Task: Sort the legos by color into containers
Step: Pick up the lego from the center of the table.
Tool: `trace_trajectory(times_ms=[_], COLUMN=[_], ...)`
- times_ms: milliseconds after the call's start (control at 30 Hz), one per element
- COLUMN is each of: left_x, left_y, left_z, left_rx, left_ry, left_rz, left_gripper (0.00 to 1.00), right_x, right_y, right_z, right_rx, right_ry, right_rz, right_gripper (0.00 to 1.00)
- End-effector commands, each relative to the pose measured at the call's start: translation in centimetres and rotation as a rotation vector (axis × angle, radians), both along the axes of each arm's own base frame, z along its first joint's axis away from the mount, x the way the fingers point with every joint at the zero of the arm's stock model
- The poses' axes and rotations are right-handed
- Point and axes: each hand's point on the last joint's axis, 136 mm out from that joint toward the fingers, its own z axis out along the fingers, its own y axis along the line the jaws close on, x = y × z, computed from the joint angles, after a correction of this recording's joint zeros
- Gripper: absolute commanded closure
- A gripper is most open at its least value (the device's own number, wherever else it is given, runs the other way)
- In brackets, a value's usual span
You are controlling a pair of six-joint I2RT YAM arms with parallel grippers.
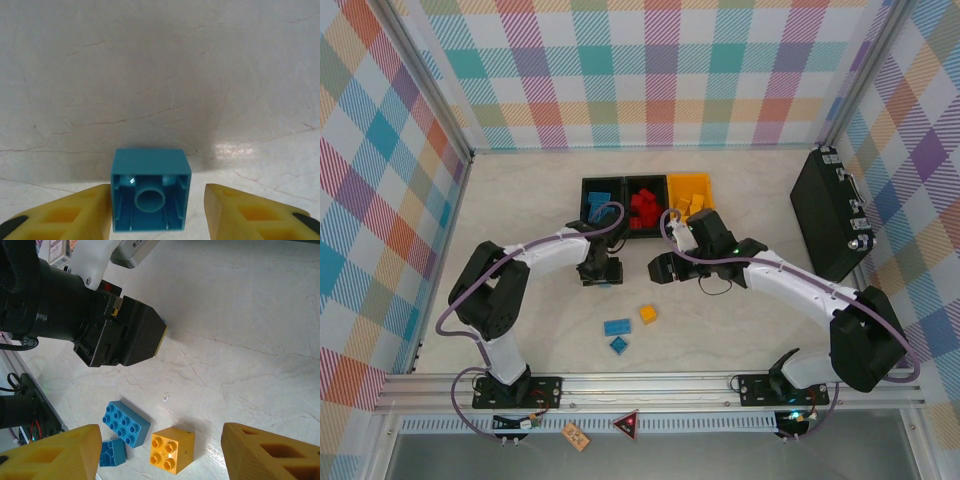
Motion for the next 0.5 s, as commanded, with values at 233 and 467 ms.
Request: trace_trajectory(times_ms=[233,467], left_x=[0.5,2.2], left_y=[0.5,0.2], left_z=[0.7,4.0], left_rx=[0.044,0.046], left_ry=[-0.021,-0.084], left_rz=[-0.012,-0.039], left_gripper=[0.63,0.65], right_x=[-0.4,0.0], right_y=[0.8,1.0], right_z=[-0.4,0.1], right_rx=[0.02,0.025], right_ry=[0.024,0.009], right_rz=[0.021,0.02], right_gripper=[0.35,0.35])
